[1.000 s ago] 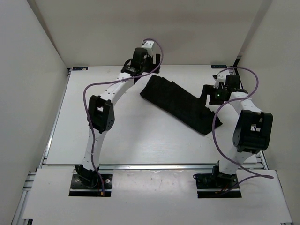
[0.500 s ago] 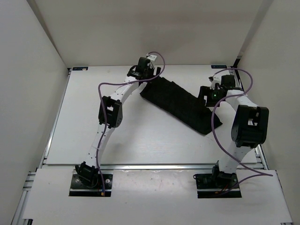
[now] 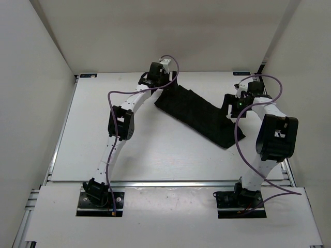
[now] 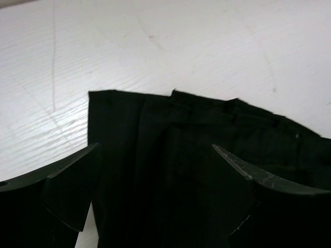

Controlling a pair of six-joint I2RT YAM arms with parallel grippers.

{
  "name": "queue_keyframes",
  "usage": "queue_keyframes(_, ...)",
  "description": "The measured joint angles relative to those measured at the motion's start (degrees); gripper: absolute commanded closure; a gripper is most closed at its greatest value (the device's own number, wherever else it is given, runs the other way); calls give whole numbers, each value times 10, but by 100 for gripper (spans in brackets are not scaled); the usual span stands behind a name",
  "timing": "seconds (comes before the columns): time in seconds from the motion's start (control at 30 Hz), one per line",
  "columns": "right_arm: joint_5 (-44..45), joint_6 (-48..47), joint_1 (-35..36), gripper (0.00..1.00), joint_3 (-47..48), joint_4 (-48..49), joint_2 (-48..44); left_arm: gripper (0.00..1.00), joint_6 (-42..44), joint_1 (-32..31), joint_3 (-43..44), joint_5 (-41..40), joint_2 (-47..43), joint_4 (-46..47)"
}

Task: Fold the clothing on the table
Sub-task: Fold the skirt

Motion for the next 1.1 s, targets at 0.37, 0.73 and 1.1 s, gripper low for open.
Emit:
queue_keyframes(0.37,4,-3,6,12,-13,-5,0,23,-22,2,0,55,0,12)
queue_keyframes(0.73,13,-4,-6,12,-20,-13,-19,81,-17,-1,0,74,1,-45)
queue_keyframes(1.1,11,-4,-17,12,-56,-11,-46,100,42,-17,-58,-53,-32,-96)
